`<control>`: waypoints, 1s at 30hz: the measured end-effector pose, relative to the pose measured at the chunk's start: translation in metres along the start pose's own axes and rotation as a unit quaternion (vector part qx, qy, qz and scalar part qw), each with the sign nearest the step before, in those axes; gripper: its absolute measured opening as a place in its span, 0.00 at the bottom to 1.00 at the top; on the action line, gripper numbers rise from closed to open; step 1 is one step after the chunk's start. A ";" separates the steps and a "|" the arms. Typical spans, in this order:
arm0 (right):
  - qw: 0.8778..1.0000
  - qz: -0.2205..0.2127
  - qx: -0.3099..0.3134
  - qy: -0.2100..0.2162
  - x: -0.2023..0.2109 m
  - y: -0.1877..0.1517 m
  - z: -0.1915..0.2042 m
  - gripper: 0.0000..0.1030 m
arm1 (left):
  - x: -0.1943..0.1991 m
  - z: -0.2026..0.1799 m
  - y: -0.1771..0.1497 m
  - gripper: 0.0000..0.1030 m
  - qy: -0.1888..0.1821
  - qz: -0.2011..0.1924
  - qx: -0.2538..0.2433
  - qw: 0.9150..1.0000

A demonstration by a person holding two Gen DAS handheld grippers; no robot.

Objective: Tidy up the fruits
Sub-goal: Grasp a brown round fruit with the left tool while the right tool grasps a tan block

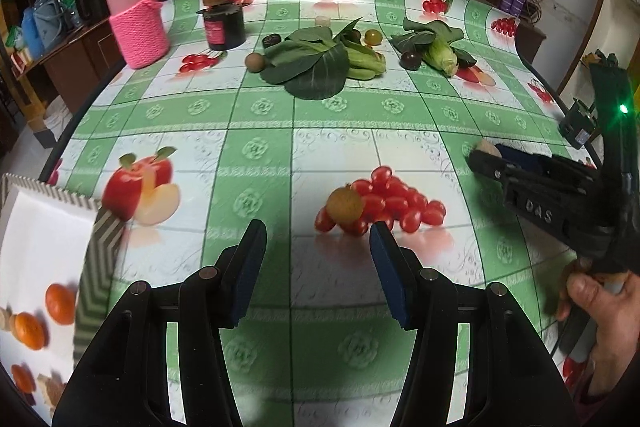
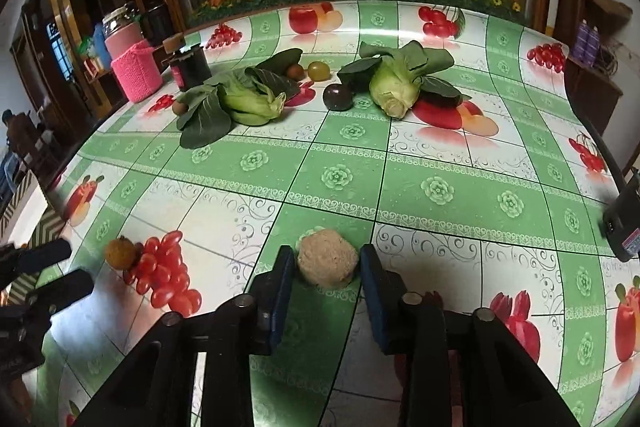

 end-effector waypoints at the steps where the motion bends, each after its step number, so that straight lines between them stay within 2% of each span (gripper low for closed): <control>1: 1.000 0.000 0.001 0.003 0.001 -0.001 0.000 0.30 | -0.002 -0.001 0.001 0.52 -0.002 0.000 0.000 1.000; 7: 1.000 -0.001 -0.014 0.023 0.003 -0.002 -0.005 0.30 | -0.017 -0.007 0.006 0.52 -0.008 0.008 -0.011 1.000; 13: 1.000 -0.001 -0.011 0.022 0.003 -0.001 -0.003 0.30 | -0.034 -0.001 0.007 0.52 -0.027 0.020 0.008 0.999; 14: 1.000 -0.001 -0.010 0.020 0.002 -0.001 -0.003 0.30 | -0.034 -0.001 0.007 0.49 -0.025 0.014 0.007 1.000; 17: 1.000 -0.002 -0.008 0.017 0.002 -0.002 -0.002 0.30 | -0.035 0.001 0.009 0.25 -0.022 0.007 0.005 1.000; 18: 1.000 -0.002 -0.007 0.016 0.002 -0.002 -0.002 0.30 | -0.035 0.001 0.010 0.22 -0.023 0.007 0.004 1.000; 25: 1.000 -0.001 -0.015 0.023 0.006 -0.004 0.000 0.29 | -0.028 0.006 0.003 0.22 -0.024 0.012 0.005 1.000; 30: 0.999 0.004 0.000 0.036 0.016 -0.010 0.020 0.29 | -0.006 0.013 -0.010 0.22 -0.021 0.004 0.009 1.000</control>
Point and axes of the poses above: each gripper's, at about its wrist camera, not at the fingertips, and x roughly against the way its jaws point, z to its left, y to its top, the point moved 2 cm from there along -x, roughly the way its jaws point, and after that the axes turned 2 degrees about y, right-handed, at the moved point
